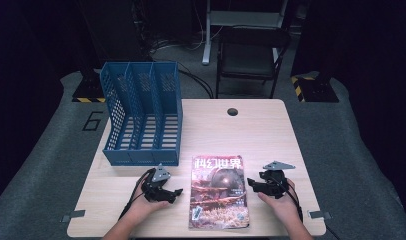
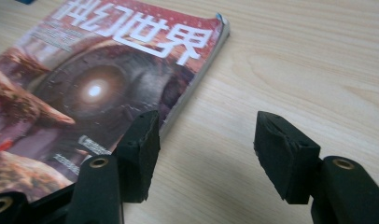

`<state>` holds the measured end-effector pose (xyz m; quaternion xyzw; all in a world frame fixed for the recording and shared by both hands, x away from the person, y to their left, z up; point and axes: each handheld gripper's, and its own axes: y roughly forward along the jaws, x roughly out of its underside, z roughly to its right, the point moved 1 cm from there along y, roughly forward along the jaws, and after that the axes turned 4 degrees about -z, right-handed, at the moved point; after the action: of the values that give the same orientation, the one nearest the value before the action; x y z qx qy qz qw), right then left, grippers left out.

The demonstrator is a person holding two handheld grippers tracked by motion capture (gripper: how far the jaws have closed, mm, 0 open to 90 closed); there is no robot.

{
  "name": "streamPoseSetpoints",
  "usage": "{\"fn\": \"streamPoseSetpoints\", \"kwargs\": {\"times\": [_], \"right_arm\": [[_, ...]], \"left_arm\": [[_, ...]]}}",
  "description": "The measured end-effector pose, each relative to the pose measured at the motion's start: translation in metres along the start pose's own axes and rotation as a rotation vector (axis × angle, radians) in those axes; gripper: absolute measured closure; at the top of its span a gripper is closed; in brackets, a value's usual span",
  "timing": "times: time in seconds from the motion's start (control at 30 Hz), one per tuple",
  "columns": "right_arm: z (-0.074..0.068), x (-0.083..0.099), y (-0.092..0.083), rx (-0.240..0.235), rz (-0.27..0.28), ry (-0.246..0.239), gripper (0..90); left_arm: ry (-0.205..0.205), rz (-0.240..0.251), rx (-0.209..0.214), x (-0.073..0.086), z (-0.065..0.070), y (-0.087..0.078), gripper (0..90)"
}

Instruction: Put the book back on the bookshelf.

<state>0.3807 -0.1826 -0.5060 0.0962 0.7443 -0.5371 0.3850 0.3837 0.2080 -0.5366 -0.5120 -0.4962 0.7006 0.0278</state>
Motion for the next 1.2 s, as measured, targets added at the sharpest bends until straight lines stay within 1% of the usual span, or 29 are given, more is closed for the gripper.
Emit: {"fn": "streamPoseSetpoints", "kwargs": {"times": [0.03, 0.07, 0.13, 0.17, 0.2, 0.23, 0.3, 0.37, 0.5, 0.53, 0.6, 0.63, 0.67, 0.73, 0.77, 0.8, 0.83, 0.87, 0.9, 0.93, 0.97, 1.03, 1.07, 1.1, 1.17, 1.2], "right_arm": [[0.000, 0.000, 0.000, 0.000, 0.000, 0.000, 40.3], [-0.001, -0.001, 0.000, -0.002, 0.003, -0.013, 40.3], [-0.006, -0.002, 0.000, -0.014, -0.005, 0.008, 40.2], [-0.007, -0.003, 0.000, -0.022, -0.013, -0.006, 40.2], [-0.010, -0.003, 0.002, -0.031, -0.018, -0.005, 39.7], [-0.010, -0.003, 0.002, -0.031, -0.018, -0.005, 39.7], [-0.013, -0.004, 0.004, -0.040, -0.029, -0.003, 38.5], [-0.016, -0.004, 0.005, -0.045, -0.029, 0.000, 37.4], [-0.016, -0.004, 0.005, -0.054, -0.031, 0.006, 35.9], [-0.017, -0.004, 0.005, -0.056, -0.035, 0.013, 35.4], [-0.016, -0.003, 0.007, -0.060, -0.037, 0.008, 34.4], [-0.017, -0.003, 0.007, -0.063, -0.042, 0.016, 34.3], [-0.017, -0.003, 0.007, -0.065, -0.039, 0.009, 33.9], [-0.018, -0.003, 0.007, -0.066, -0.040, 0.013, 33.7], [-0.018, -0.003, 0.007, -0.066, -0.038, 0.013, 33.4], [-0.018, -0.003, 0.007, -0.065, -0.034, 0.017, 32.0], [-0.018, -0.003, 0.007, -0.065, -0.034, 0.017, 32.0], [-0.018, -0.003, 0.008, -0.065, -0.033, 0.019, 31.5], [-0.018, -0.003, 0.008, -0.064, -0.033, 0.018, 31.2], [-0.019, -0.003, 0.010, -0.066, -0.035, 0.015, 31.0], [-0.020, -0.003, 0.010, -0.069, -0.040, 0.022, 31.1], [-0.021, -0.003, 0.011, -0.070, -0.037, 0.025, 31.0], [-0.022, -0.003, 0.011, -0.069, -0.043, 0.017, 31.0], [-0.023, -0.003, 0.011, -0.072, -0.044, 0.015, 31.1], [-0.024, -0.003, 0.012, -0.077, -0.048, 0.014, 31.1], [-0.024, -0.003, 0.012, -0.080, -0.049, 0.008, 31.2]], "left_arm": [[0.000, 0.000, 0.000, 0.000, 0.000, 0.000, 15.0], [0.000, -0.004, 0.005, 0.000, 0.000, 0.000, 15.0], [0.001, -0.011, 0.014, 0.000, 0.000, 0.000, 15.0], [0.001, -0.010, 0.013, -0.001, 0.000, -0.001, 15.0], [0.002, -0.010, 0.002, -0.001, 0.000, 0.000, 15.1], [-0.009, -0.005, 0.008, 0.000, 0.001, 0.000, 15.1], [-0.006, -0.017, 0.005, -0.002, 0.000, -0.001, 15.7], [-0.006, -0.021, 0.009, -0.002, 0.000, -0.001, 15.8], [-0.016, -0.027, 0.013, -0.003, 0.000, -0.002, 16.3], [-0.018, -0.040, 0.009, -0.003, 0.000, -0.003, 16.8], [-0.029, -0.031, -0.003, -0.004, 0.001, -0.002, 18.1], [-0.032, -0.051, 0.018, -0.005, 0.001, -0.004, 18.5], [-0.037, -0.056, 0.022, -0.006, 0.001, -0.004, 18.6], [-0.056, -0.049, 0.027, -0.007, 0.004, -0.003, 18.6], [-0.056, -0.050, 0.041, -0.008, 0.005, -0.004, 18.6], [-0.058, -0.040, 0.042, -0.009, 0.008, -0.004, 18.6], [-0.049, -0.044, 0.054, -0.011, 0.009, -0.006, 18.6], [-0.050, -0.029, 0.048, -0.012, 0.011, -0.006, 18.6], [-0.052, -0.022, 0.059, -0.013, 0.014, -0.006, 18.6], [-0.050, -0.016, 0.059, -0.015, 0.016, -0.007, 18.6], [-0.038, -0.021, 0.067, -0.016, 0.018, -0.008, 18.6], [-0.035, -0.012, 0.077, -0.018, 0.022, -0.007, 18.6], [-0.030, -0.016, 0.079, -0.019, 0.024, -0.007, 18.6], [-0.040, -0.015, 0.093, -0.020, 0.028, -0.006, 18.6], [-0.044, -0.012, 0.099, -0.020, 0.029, -0.006, 18.6], [-0.037, -0.021, 0.102, -0.020, 0.031, -0.005, 18.6]]}}
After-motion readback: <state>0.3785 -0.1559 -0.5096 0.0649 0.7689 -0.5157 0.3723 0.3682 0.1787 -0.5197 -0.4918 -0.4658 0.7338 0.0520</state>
